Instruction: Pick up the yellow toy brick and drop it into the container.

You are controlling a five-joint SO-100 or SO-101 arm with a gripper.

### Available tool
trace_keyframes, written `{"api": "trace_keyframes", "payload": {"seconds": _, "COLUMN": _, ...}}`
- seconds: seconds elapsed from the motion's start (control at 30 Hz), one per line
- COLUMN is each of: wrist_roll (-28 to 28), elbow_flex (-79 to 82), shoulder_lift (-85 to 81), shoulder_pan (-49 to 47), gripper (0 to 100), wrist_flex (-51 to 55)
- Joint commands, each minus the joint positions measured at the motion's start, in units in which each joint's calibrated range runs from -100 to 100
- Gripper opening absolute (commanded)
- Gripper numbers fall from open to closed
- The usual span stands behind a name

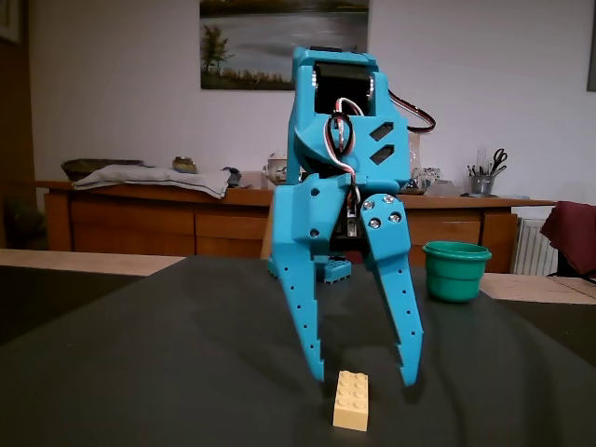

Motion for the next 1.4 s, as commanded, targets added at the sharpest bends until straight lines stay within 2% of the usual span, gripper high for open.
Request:
{"api": "trace_keyframes", "payload": {"seconds": 0.0, "wrist_roll": 0.6, "elbow_flex": -1.7, "shoulder_lift": -0.2, "shoulder_pan": 0.4, "gripper": 20, "wrist_flex": 0.0}}
{"api": "trace_keyframes", "payload": {"seconds": 0.47, "wrist_roll": 0.7, "elbow_flex": -2.4, "shoulder_lift": 4.3, "shoulder_pan": 0.4, "gripper": 19, "wrist_flex": -0.7}}
{"api": "trace_keyframes", "payload": {"seconds": 0.73, "wrist_roll": 0.7, "elbow_flex": -2.5, "shoulder_lift": 4.2, "shoulder_pan": 0.4, "gripper": 1, "wrist_flex": -0.5}}
{"api": "trace_keyframes", "payload": {"seconds": 0.93, "wrist_roll": 0.2, "elbow_flex": -2.5, "shoulder_lift": 3.6, "shoulder_pan": 0.3, "gripper": 0, "wrist_flex": 0.1}}
{"api": "trace_keyframes", "payload": {"seconds": 1.0, "wrist_roll": -1.4, "elbow_flex": -3.2, "shoulder_lift": 3.1, "shoulder_pan": -0.3, "gripper": 0, "wrist_flex": 0.2}}
{"api": "trace_keyframes", "payload": {"seconds": 1.2, "wrist_roll": -4.9, "elbow_flex": -7.8, "shoulder_lift": -6.4, "shoulder_pan": -3.4, "gripper": 0, "wrist_flex": 11.8}}
{"api": "trace_keyframes", "payload": {"seconds": 1.37, "wrist_roll": -7.8, "elbow_flex": -13.4, "shoulder_lift": -14.5, "shoulder_pan": -9.8, "gripper": 0, "wrist_flex": 24.3}}
